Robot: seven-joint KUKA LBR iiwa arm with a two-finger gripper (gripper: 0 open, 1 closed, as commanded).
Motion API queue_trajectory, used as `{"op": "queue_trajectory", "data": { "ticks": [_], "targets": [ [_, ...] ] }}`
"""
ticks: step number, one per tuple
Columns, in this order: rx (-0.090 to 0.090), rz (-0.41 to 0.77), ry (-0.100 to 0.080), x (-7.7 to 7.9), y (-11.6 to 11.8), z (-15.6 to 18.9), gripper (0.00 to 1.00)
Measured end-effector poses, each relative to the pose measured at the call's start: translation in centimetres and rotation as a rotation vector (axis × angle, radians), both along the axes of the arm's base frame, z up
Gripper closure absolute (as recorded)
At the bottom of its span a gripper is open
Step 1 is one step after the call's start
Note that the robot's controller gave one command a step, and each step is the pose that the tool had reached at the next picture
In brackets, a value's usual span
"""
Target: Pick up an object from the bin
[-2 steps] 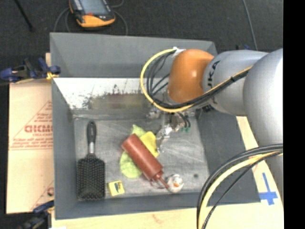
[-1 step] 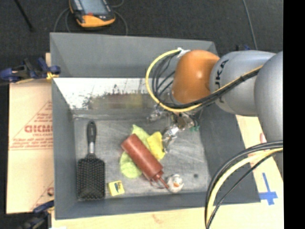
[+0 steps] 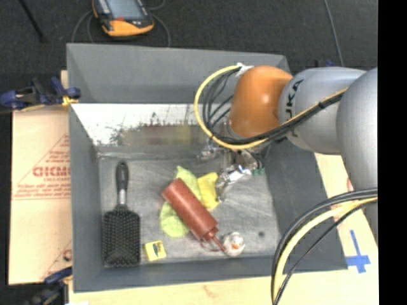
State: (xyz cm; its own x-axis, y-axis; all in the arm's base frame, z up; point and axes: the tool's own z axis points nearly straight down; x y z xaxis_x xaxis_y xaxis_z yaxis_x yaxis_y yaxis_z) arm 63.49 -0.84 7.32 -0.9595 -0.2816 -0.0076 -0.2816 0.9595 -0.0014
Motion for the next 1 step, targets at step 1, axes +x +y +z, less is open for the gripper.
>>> {"op": "queue_trajectory", "data": {
  "ticks": [1],
  "targets": [
    [0.002, 0.043, -0.002, 0.16, 0.16, 0.52, 1.00]
  ]
}}
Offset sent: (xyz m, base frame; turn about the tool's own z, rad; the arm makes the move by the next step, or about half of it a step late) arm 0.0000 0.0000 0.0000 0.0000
